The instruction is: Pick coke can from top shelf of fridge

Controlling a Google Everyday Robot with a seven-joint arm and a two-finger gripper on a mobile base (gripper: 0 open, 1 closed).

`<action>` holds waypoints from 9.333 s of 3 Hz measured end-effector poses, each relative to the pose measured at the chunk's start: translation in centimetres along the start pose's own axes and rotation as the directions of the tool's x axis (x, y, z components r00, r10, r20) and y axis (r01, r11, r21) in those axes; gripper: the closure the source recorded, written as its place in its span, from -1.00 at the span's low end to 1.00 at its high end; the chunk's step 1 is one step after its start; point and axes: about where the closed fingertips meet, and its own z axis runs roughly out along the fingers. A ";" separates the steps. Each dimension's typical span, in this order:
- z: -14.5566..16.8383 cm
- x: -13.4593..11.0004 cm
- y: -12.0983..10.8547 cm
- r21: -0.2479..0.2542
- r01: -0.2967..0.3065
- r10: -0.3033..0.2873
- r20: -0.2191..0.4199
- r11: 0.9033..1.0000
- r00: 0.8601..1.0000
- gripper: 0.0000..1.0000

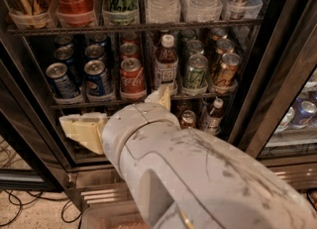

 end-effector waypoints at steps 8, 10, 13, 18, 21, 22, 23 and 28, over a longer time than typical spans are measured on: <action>0.3 4.4 4.4 -0.119 0.206 -0.215 -0.073 0.971 0.974 -1.00; -0.1 7.7 7.2 -0.120 0.208 -0.229 -0.205 0.971 0.952 -1.00; 4.4 6.0 12.2 0.000 0.097 -0.093 -0.291 0.995 0.952 -1.00; -1.8 8.5 12.9 0.026 -0.655 0.600 -0.430 0.755 0.675 -1.00; -1.8 8.5 12.9 0.026 -0.655 0.600 -0.430 0.755 0.675 -1.00; -1.8 8.7 12.8 0.141 -0.750 0.715 -0.455 0.646 0.530 -1.00; 0.7 4.6 10.5 0.380 -0.889 0.938 -0.318 0.256 0.135 -1.00; 1.3 6.8 13.7 0.575 -0.776 0.947 -0.008 -0.259 -0.322 -1.00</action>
Offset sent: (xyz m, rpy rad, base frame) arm 0.0320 -0.0837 -0.0255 0.1242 -0.0092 0.0208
